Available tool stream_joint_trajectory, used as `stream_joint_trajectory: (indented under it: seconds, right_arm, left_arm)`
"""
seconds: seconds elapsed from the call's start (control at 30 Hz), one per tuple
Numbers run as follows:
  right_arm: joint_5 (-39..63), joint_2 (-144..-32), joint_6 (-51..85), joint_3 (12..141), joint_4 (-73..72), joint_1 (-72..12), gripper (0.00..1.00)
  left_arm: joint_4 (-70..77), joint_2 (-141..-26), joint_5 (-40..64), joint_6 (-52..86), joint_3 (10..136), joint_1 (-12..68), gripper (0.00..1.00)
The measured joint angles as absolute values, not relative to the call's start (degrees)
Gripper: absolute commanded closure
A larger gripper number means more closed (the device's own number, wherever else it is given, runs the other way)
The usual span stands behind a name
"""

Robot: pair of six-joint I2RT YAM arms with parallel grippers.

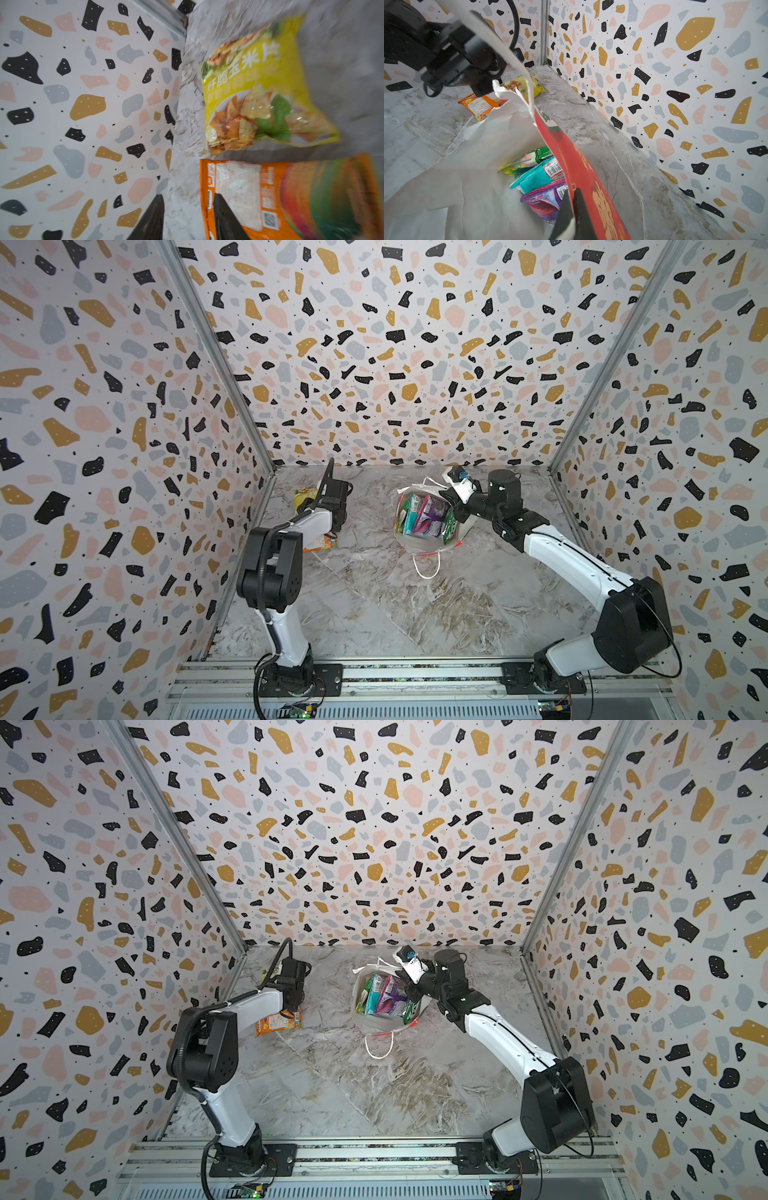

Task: Take the snacks out of the paper bag
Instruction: Place the snack at the top-left of the table, then move the snack to the top-left of the table.

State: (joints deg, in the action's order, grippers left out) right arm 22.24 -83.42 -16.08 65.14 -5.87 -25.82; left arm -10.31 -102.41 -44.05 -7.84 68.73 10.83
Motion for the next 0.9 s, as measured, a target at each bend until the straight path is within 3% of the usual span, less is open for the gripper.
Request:
stream_joint_trajectory:
  seconds: [0.17,0.27,0.5,0.9]
  right_arm:
    - [22.24,-83.42,-16.08,65.12,-5.96,-25.82,1.00]
    - [22.24,-83.42,-16.08,65.06,-6.02,-25.82,1.00]
    - [22.24,-83.42,-16.08,64.99,-6.04,-25.82,1.00]
    - [22.24,-83.42,-16.08,64.97,-6.04,-25.82,1.00]
  left_arm:
    - [-2.59,-89.97,-26.15,3.73,61.39,12.38,0.93]
    - [-0.67,-90.76,-18.90,8.71,59.72,13.56,1.00]
    - [-1.39,-98.65,-11.57,13.89,56.97,15.29,1.00]
    - [-2.98,-101.93,-11.68,15.25,55.77,15.03,0.99]
